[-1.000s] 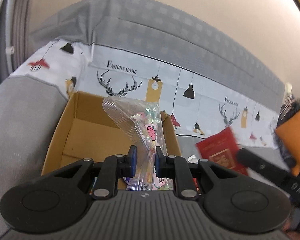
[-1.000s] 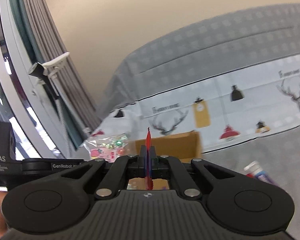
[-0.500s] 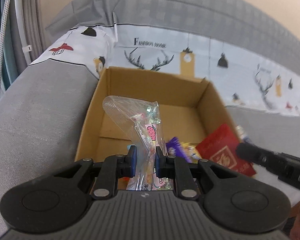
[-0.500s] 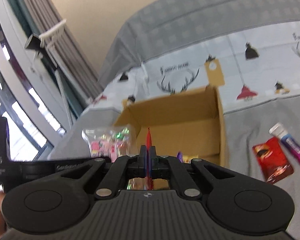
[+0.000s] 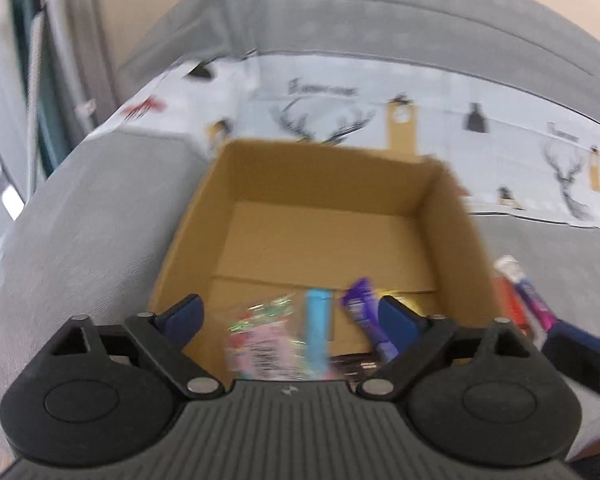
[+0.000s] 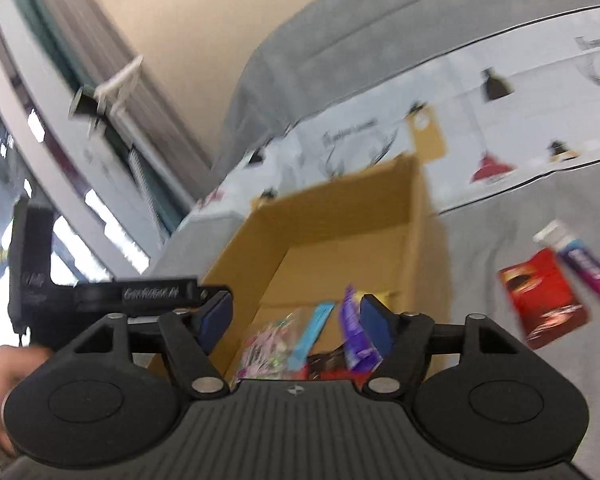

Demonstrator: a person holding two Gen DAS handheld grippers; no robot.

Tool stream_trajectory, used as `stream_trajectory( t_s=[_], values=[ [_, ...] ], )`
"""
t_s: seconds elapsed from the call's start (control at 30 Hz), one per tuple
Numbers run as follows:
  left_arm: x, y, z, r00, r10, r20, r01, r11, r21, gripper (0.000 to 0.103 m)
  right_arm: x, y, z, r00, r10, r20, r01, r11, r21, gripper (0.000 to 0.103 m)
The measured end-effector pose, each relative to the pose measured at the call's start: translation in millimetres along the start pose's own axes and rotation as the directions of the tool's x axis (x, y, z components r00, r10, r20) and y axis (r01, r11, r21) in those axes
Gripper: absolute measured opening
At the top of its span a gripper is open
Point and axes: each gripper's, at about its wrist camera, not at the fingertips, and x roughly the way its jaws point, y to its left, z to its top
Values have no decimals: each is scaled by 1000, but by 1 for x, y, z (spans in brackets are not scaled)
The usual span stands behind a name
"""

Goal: Organize snacks
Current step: 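Grasp the red coffee pouch with the left tool while the right tool grasps the white-purple tube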

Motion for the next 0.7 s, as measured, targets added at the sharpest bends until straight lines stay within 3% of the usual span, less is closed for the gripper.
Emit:
stream_trajectory(
  t_s=[0.17,0.27,0.43,0.57,0.7],
  values=[
    [-25,-72,-2,990,-113,85,102,988,118,103,-41,-39,21,992,-88,94,84,995,49,83],
    [-23,-113,-5,987,-118,112,93,974,206,103,-57,-62,26,979,-177,100,176,984,23,83],
    [-8,-140,-1,983,-169,68,158,976,150,103,-78,-113,23,951,-290,108,288,957,34,83],
    [21,-157,0,977,-212,-21,212,969,127,103,-65,-153,19,935,-352,34,349,934,71,81],
    [34,-179,4,969,-248,-24,249,961,123,103,-54,-178,19,922,-388,-11,387,918,91,77]
  ],
)
